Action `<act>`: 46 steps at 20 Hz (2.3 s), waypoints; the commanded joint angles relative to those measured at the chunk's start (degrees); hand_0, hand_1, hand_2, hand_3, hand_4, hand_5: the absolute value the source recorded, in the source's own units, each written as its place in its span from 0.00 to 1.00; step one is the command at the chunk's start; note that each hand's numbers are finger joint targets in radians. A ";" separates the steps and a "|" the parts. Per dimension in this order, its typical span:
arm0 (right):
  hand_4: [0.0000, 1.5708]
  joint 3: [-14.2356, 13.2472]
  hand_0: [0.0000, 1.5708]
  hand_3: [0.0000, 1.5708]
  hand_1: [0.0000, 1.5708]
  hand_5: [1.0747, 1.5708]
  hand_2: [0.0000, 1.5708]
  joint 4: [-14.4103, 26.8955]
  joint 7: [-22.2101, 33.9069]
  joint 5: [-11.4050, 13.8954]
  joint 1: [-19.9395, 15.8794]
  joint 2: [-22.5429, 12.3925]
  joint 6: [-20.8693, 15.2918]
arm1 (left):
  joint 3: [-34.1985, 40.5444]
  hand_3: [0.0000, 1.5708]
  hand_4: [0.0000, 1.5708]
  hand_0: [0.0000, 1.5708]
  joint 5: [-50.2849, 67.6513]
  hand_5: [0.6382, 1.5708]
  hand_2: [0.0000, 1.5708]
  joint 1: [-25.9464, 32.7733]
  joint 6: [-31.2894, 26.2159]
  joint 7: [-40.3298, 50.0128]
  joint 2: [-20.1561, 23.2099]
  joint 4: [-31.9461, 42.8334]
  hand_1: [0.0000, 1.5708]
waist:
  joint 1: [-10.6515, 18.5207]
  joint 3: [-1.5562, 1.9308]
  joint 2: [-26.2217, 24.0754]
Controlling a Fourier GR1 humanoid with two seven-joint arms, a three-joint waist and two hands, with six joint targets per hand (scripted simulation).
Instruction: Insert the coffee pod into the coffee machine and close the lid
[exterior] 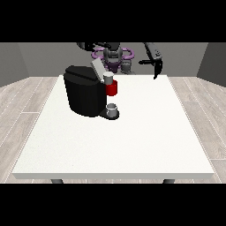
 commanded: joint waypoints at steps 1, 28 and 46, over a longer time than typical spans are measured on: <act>0.12 0.59 0.00 0.00 0.00 1.00 0.00 0.50 4.57 4.54 -6.18 0.46 -2.73 | -0.34 0.00 0.13 0.00 0.85 1.00 0.00 0.41 -2.17 -3.92 2.27 -0.55 0.00 | 0.38 -0.01 2.84; 0.23 -16.82 0.00 0.00 0.00 1.00 0.00 26.87 -6.95 -3.77 -23.05 -5.14 1.15 | -4.13 0.00 0.21 0.00 3.64 1.00 0.00 1.52 0.38 -0.02 2.16 -11.09 0.00 | 4.19 0.01 10.89; 0.28 -10.94 0.00 0.00 0.00 1.00 0.00 28.18 2.83 3.45 -33.85 -1.69 -4.53 | -2.44 0.00 0.24 0.00 6.58 1.00 0.00 -3.69 -1.59 0.58 3.88 -5.97 0.00 | 7.92 -0.03 12.41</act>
